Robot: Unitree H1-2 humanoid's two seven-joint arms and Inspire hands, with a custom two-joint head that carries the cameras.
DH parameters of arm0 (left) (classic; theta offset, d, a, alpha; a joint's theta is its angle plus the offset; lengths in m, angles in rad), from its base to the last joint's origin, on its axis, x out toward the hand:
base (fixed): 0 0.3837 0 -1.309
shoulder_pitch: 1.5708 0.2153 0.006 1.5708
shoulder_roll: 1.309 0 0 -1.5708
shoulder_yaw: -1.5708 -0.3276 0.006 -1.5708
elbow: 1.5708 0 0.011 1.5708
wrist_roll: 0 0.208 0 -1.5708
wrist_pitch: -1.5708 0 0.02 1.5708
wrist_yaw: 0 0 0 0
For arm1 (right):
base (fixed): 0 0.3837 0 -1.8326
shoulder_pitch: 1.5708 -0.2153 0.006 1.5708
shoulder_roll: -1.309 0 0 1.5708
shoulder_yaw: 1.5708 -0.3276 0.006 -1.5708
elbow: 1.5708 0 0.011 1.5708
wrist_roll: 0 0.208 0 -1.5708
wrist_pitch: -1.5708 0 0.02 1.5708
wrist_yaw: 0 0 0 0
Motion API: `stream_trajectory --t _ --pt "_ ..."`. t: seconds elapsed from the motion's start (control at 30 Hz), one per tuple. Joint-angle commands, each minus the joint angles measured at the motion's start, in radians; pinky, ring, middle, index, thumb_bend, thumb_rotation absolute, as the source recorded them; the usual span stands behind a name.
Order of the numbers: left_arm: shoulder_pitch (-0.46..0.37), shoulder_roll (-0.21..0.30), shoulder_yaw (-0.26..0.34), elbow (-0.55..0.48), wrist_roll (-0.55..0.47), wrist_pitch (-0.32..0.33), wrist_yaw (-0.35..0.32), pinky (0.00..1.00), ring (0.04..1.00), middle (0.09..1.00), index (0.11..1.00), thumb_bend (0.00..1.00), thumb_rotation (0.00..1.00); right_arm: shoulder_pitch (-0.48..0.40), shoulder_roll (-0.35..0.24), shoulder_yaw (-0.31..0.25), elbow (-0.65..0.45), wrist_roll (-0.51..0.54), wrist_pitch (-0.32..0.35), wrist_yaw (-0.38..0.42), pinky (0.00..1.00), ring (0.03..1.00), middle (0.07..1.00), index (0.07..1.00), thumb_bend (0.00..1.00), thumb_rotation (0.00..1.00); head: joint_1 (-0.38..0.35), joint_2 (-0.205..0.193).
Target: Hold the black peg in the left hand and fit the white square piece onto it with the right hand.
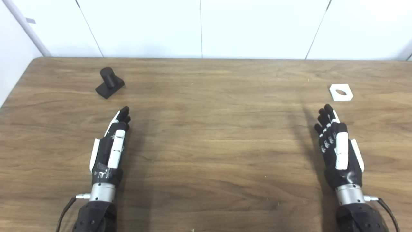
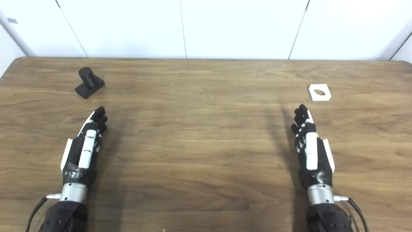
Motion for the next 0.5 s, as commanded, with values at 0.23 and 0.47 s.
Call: stream_trajectory --t 0.23,0.47 --pt "0.001 0.013 0.002 -0.015 0.001 -0.012 -0.003 1.0 0.966 0.967 0.933 0.45 0.81 0.023 0.013 0.004 0.021 0.004 -0.02 -0.003 1.0 0.99 0.972 0.967 0.57 1.0 0.005 -0.003" --pt "0.006 0.008 -0.005 -0.014 0.017 -0.024 0.0 1.0 0.97 0.965 0.931 0.41 0.81 0.029 0.01 0.001 0.023 0.005 -0.028 -0.001 1.0 0.991 0.973 0.968 0.57 1.0 0.05 -0.032"
